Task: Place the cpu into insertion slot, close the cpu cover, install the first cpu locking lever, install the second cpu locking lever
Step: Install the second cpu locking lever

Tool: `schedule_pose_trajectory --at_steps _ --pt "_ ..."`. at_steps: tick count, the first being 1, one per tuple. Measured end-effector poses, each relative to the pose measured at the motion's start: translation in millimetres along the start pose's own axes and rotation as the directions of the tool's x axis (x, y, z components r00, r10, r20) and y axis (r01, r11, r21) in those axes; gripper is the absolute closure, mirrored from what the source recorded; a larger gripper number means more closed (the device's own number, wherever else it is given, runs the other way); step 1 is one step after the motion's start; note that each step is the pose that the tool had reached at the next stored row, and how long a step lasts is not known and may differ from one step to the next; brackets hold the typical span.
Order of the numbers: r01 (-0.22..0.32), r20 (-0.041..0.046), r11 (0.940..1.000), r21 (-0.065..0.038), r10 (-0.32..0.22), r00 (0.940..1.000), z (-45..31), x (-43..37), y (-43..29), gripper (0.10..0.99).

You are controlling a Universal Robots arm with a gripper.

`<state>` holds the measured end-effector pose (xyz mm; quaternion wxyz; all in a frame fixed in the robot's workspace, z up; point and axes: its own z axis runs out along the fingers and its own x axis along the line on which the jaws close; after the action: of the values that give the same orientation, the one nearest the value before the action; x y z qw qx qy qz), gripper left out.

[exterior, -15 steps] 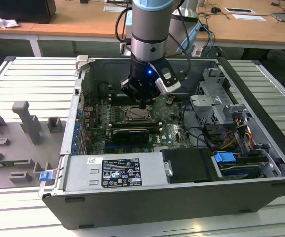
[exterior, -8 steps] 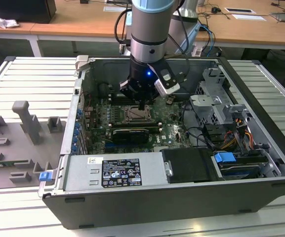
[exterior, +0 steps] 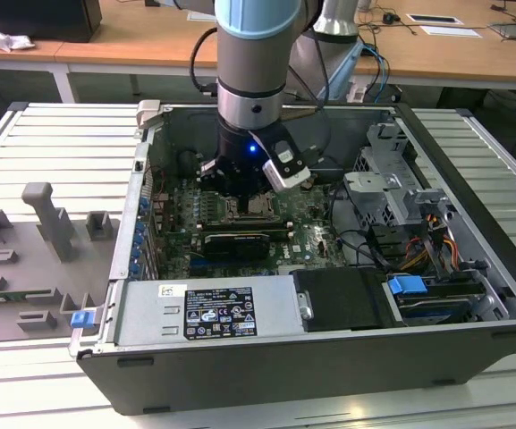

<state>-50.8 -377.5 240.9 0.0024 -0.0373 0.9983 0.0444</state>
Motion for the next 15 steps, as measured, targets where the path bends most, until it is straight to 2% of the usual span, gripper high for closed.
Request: schedule_pose_trajectory --at_steps 1,4,11,12,14,15 --pt "0.0 0.0001 1.0 0.0 0.0 1.0 -0.1 1.7 -3.2 0.98" --pt "0.0 0.0003 1.0 -0.002 0.0 1.0 1.9 7.9 -4.4 0.98" --pt "0.003 0.0001 1.0 -0.004 -0.003 1.0 18.3 10.6 -5.7 0.98" --pt "0.003 0.0003 1.0 -0.009 -0.003 1.0 19.1 10.9 -5.9 0.98" --pt "0.003 0.0022 0.9995 -0.031 -0.003 1.0 19.6 12.3 -7.1 0.98" --pt "0.003 0.0027 0.9993 -0.038 -0.003 1.0 20.0 12.8 -8.7 0.98"
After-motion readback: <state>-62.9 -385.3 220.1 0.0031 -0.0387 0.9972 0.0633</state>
